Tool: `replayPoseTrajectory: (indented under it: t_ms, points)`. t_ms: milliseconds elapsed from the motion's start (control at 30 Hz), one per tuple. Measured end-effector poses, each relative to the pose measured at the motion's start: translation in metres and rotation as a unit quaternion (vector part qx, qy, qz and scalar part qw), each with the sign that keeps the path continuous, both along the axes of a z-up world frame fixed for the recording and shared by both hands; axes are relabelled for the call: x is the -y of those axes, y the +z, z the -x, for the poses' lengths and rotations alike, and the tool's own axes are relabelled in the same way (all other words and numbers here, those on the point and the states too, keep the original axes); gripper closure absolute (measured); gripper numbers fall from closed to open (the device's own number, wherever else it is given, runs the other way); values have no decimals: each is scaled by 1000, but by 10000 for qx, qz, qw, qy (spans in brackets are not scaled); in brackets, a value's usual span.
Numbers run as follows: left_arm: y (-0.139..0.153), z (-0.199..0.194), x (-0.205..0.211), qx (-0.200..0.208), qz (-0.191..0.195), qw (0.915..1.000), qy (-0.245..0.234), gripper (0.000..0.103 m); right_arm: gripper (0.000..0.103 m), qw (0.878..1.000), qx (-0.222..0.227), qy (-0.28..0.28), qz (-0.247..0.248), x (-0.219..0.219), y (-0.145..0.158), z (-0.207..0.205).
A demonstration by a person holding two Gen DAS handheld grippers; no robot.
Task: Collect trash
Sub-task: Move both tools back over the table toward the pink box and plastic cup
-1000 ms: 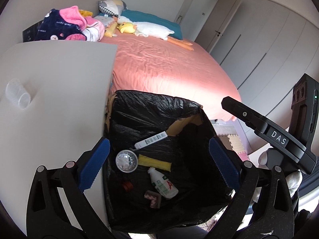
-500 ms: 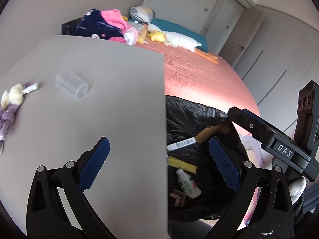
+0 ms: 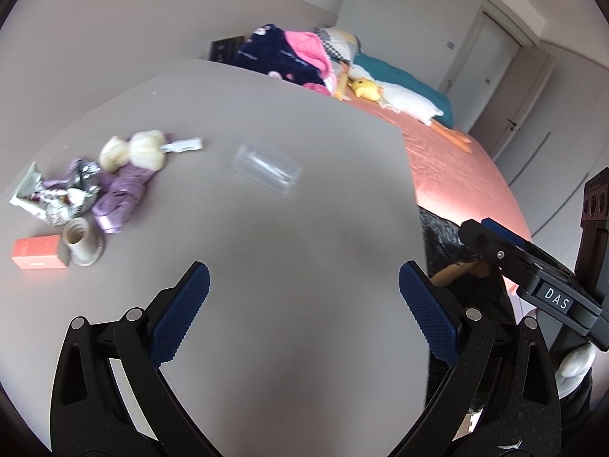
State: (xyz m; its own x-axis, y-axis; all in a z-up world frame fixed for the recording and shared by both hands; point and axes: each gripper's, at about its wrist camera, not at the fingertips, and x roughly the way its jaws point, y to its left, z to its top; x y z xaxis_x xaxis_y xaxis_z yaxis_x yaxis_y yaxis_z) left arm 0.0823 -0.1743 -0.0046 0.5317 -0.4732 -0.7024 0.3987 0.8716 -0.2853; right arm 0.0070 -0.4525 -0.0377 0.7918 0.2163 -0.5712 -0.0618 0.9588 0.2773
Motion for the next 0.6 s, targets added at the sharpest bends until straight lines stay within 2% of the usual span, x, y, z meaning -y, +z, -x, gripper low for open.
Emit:
replayPoseTrajectory:
  t_ms: [300, 600]
  points:
    - [-3, -1, -57, 40, -90, 9985, 548, 7, 23, 9983, -73, 539, 188, -42, -4, -26]
    - [-7, -4, -108, 74, -266, 9937, 1083, 7, 23, 9959, -213, 804, 366, -69, -8, -61]
